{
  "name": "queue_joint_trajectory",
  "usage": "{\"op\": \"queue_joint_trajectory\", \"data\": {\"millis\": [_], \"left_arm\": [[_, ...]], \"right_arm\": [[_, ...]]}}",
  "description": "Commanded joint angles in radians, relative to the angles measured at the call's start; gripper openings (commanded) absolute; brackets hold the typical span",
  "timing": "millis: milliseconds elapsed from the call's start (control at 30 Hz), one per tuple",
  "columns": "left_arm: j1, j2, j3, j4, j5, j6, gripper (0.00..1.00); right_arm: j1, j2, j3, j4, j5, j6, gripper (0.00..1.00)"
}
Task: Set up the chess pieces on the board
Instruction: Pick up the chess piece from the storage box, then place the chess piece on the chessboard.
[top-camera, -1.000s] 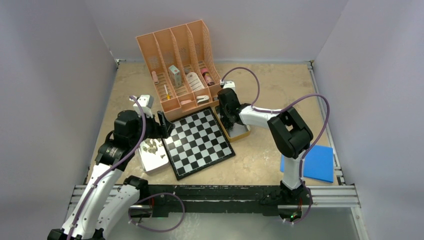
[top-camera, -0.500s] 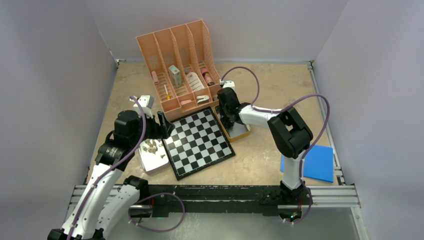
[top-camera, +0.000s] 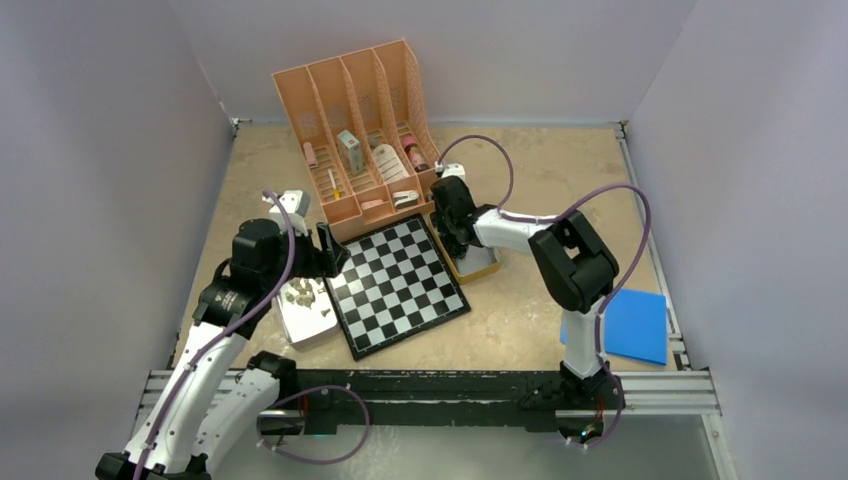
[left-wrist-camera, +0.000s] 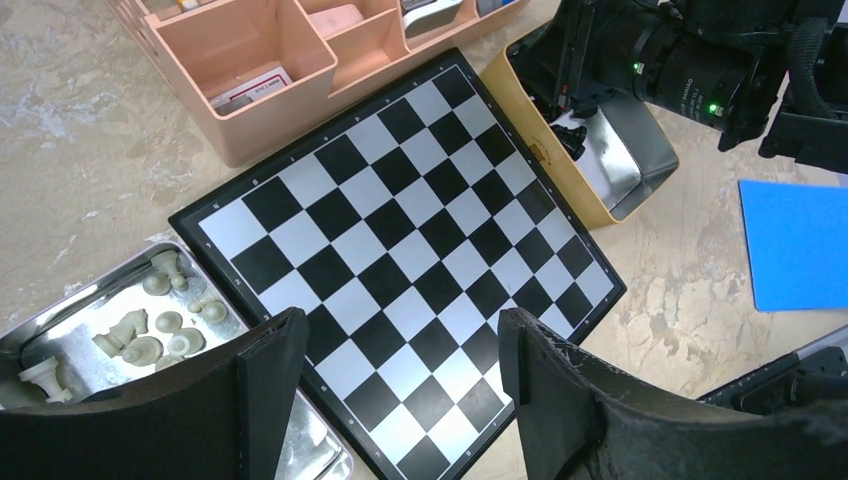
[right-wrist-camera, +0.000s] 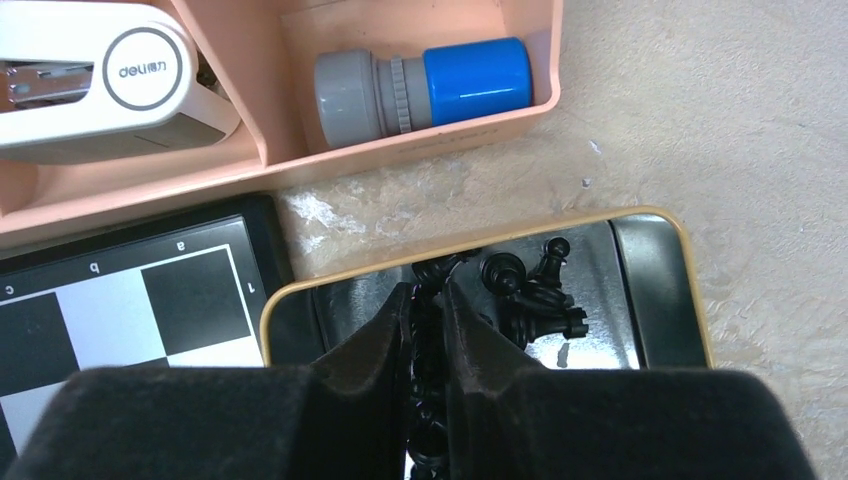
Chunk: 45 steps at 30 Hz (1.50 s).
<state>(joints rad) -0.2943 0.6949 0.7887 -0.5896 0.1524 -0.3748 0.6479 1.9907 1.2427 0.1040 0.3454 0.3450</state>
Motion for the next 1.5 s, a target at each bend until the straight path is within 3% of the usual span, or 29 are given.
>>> {"op": "queue_joint_trajectory", "data": {"millis": [0, 633, 933, 1467], "left_arm": [[0.007, 0.004, 0.001, 0.025, 0.001, -0.003, 0.69], [0.007, -0.022, 0.000, 0.027, 0.007, -0.003, 0.69], [0.007, -0.039, 0.001, 0.024, 0.001, -0.004, 0.69], [0.007, -0.048, 0.001, 0.022, -0.015, -0.004, 0.69]], "right_arm": [[0.008, -0.027, 0.033, -0.028, 0.018, -0.009, 0.14], [0.036, -0.195, 0.131, -0.246, 0.113, 0.021, 0.10], [0.069, -0.187, 0.187, -0.198, -0.025, 0.022, 0.09], [0.182, -0.035, 0.186, -0.054, -0.033, 0.094, 0.15]]}}
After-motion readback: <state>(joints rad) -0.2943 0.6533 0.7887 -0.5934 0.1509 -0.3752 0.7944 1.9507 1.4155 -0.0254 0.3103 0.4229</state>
